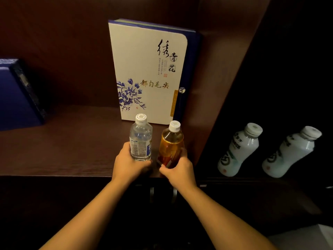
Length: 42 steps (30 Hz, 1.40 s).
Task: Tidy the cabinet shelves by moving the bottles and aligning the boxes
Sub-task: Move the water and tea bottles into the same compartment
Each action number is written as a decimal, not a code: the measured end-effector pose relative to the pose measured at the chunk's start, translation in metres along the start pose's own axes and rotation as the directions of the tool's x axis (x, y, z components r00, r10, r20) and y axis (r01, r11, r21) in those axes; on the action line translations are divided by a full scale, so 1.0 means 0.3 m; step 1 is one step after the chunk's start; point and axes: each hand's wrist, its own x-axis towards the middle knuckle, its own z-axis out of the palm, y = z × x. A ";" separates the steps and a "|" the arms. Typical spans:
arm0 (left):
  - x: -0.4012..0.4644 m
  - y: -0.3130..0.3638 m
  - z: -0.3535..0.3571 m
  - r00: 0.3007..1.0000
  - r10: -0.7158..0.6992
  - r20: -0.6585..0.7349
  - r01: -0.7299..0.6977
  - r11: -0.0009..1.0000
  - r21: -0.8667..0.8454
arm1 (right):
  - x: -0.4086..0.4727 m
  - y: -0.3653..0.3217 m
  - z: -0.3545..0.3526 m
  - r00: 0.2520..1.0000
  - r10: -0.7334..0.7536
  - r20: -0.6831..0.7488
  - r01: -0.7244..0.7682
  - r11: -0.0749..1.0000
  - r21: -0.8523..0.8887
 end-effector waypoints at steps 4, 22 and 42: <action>-0.169 0.045 -0.014 1.000 -0.023 -0.006 0.023 0.999 0.023 | -0.119 0.029 -0.062 0.992 -0.040 0.120 0.033 0.998 0.061; -0.840 0.249 0.417 0.986 -0.009 0.166 -0.002 0.998 0.069 | -0.517 0.559 -0.734 0.998 -0.044 0.048 0.038 0.992 0.120; -0.755 0.836 1.240 0.855 0.247 0.456 -0.250 0.967 -0.055 | -0.372 0.909 -1.426 0.925 0.145 -0.350 -0.097 0.984 0.150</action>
